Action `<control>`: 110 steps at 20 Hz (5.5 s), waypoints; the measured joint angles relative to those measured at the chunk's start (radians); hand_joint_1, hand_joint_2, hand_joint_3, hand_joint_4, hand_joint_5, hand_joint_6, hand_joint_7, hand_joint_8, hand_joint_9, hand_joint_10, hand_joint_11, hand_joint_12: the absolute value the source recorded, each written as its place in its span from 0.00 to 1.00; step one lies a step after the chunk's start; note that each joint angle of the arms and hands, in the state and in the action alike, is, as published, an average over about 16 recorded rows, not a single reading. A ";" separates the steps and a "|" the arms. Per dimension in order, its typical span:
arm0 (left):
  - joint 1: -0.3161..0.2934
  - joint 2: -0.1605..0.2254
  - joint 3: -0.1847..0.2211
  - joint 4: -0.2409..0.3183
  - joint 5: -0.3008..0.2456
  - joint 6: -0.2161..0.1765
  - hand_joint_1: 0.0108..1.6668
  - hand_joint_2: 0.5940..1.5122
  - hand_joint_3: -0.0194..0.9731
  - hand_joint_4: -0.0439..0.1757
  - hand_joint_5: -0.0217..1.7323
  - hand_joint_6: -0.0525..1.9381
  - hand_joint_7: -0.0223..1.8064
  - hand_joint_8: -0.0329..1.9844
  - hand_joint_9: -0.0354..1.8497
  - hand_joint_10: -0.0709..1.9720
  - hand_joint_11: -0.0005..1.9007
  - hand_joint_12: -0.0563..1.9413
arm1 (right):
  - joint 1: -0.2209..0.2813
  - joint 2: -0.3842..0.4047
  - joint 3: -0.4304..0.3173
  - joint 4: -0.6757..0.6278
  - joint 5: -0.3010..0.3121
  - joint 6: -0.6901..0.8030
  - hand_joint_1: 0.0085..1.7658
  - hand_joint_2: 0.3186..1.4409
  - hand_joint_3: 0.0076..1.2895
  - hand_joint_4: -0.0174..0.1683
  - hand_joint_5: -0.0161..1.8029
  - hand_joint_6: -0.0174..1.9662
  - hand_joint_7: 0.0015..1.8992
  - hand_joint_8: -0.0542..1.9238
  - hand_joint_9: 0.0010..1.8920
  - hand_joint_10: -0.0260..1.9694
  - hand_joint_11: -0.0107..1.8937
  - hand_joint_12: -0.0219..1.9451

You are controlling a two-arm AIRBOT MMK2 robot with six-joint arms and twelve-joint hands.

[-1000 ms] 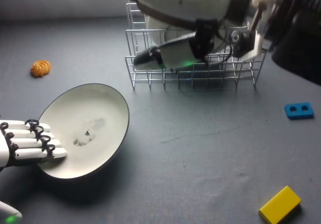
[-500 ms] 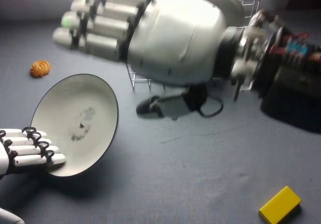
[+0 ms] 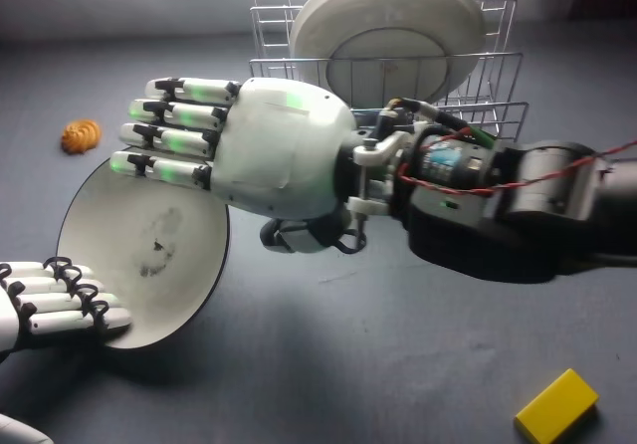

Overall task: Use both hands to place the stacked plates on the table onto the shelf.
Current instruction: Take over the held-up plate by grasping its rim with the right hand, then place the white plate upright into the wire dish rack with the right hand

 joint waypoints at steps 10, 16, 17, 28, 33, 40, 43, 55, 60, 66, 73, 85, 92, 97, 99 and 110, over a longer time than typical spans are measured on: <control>0.010 -0.002 0.000 -0.011 -0.008 0.000 0.00 0.58 0.04 0.16 0.01 0.01 0.01 0.01 0.01 0.03 0.01 0.01 | -0.008 -0.170 0.178 -0.033 -0.029 -0.049 0.61 0.57 0.01 0.11 0.07 0.03 0.06 0.03 0.05 0.02 0.01 0.21; 0.016 -0.004 0.004 -0.019 -0.016 0.000 0.00 0.58 0.04 0.16 0.01 0.01 0.01 0.01 0.01 0.03 0.01 0.01 | -0.015 -0.208 0.192 -0.045 -0.027 -0.059 0.61 0.59 0.01 0.09 0.18 0.03 0.17 0.04 0.15 0.04 0.03 0.39; 0.018 -0.004 0.005 -0.021 -0.018 0.000 0.00 0.58 0.04 0.16 0.01 0.01 0.01 0.01 0.01 0.03 0.01 0.01 | -0.017 -0.212 0.191 -0.045 -0.026 -0.061 0.61 0.59 0.01 0.09 0.21 0.03 0.19 0.04 0.17 0.05 0.04 0.42; -0.020 0.006 0.023 -0.015 -0.035 -0.003 0.00 0.59 0.04 0.18 0.01 0.02 0.01 0.01 0.02 0.04 0.01 0.02 | -0.043 -0.217 0.167 -0.051 0.008 -0.075 0.61 0.58 0.01 0.05 0.47 0.06 0.47 0.16 0.50 0.13 0.25 0.67; -0.093 0.029 0.039 -0.003 -0.038 -0.004 0.00 0.59 0.04 0.19 0.01 0.02 0.02 0.01 0.03 0.04 0.01 0.03 | -0.050 -0.195 0.136 -0.049 0.021 -0.078 0.62 0.57 0.01 0.06 0.51 0.08 0.52 0.28 0.57 0.17 0.33 0.67; -0.226 0.078 0.070 0.016 -0.046 -0.003 0.00 0.59 0.04 0.20 0.02 0.03 0.02 0.02 0.03 0.04 0.01 0.04 | -0.058 -0.114 0.037 -0.022 0.027 -0.080 0.63 0.57 0.01 0.09 0.53 0.17 0.56 0.40 0.59 0.22 0.35 0.67; -0.279 0.104 0.083 0.029 -0.059 -0.003 0.00 0.58 0.04 0.20 0.02 0.04 0.02 0.02 0.03 0.04 0.01 0.04 | -0.055 -0.049 -0.034 0.002 0.027 -0.080 0.64 0.57 0.01 0.12 0.53 0.22 0.58 0.41 0.58 0.23 0.35 0.66; -0.433 0.190 0.107 0.132 -0.159 -0.004 0.00 0.58 0.04 0.20 0.02 0.03 0.02 0.02 0.03 0.04 0.01 0.04 | 0.057 0.335 -0.403 0.181 0.017 -0.033 0.67 0.57 0.01 0.23 0.58 0.42 0.58 0.43 0.57 0.27 0.35 0.64; -0.475 0.211 0.108 0.199 -0.232 -0.004 0.00 0.58 0.04 0.20 0.02 0.03 0.02 0.02 0.03 0.04 0.01 0.04 | 0.130 0.476 -0.495 0.247 0.009 0.054 0.68 0.57 0.01 0.23 0.59 0.44 0.58 0.43 0.56 0.28 0.34 0.64; -0.519 0.232 0.091 0.293 -0.340 -0.004 0.00 0.58 0.04 0.20 0.02 0.03 0.02 0.02 0.03 0.04 0.01 0.03 | 0.197 0.570 -0.522 0.328 -0.007 0.171 0.69 0.57 0.01 0.24 0.59 0.45 0.58 0.43 0.56 0.29 0.35 0.65; -0.609 0.253 0.046 0.417 -0.469 -0.006 0.01 0.58 0.04 0.20 0.02 0.03 0.02 0.02 0.03 0.04 0.01 0.03 | 0.240 0.598 -0.478 0.430 -0.039 0.290 0.69 0.57 0.01 0.25 0.58 0.45 0.59 0.43 0.56 0.29 0.35 0.65; -0.817 0.256 -0.038 0.598 -0.553 -0.026 0.01 0.58 0.04 0.20 0.02 0.03 0.02 0.02 0.03 0.04 0.01 0.03 | 0.251 0.555 -0.352 0.561 -0.083 0.398 0.69 0.57 0.01 0.20 0.58 0.45 0.59 0.42 0.56 0.27 0.36 0.64; -0.844 0.250 -0.058 0.621 -0.579 -0.048 0.01 0.58 0.04 0.20 0.02 0.03 0.02 0.02 0.03 0.04 0.01 0.03 | 0.241 0.503 -0.283 0.616 -0.098 0.427 0.69 0.57 0.01 0.18 0.57 0.45 0.59 0.42 0.57 0.26 0.36 0.64; -0.845 0.236 -0.050 0.619 -0.604 -0.056 0.01 0.57 0.04 0.20 0.02 0.03 0.02 0.02 0.03 0.04 0.01 0.03 | 0.232 0.468 -0.242 0.658 -0.110 0.436 0.69 0.57 0.01 0.18 0.57 0.45 0.58 0.43 0.57 0.27 0.36 0.64; -0.845 0.229 -0.042 0.616 -0.610 -0.059 0.01 0.57 0.04 0.20 0.03 0.03 0.02 0.02 0.03 0.04 0.01 0.03 | 0.228 0.455 -0.228 0.675 -0.116 0.436 0.69 0.57 0.01 0.18 0.57 0.45 0.58 0.43 0.57 0.27 0.36 0.64; -0.841 0.192 -0.013 0.592 -0.611 -0.036 0.01 0.57 0.04 0.20 0.02 0.03 0.02 0.02 0.03 0.04 0.01 0.03 | 0.179 0.404 -0.161 0.706 -0.117 0.436 0.69 0.57 0.01 0.19 0.57 0.45 0.58 0.43 0.57 0.28 0.35 0.65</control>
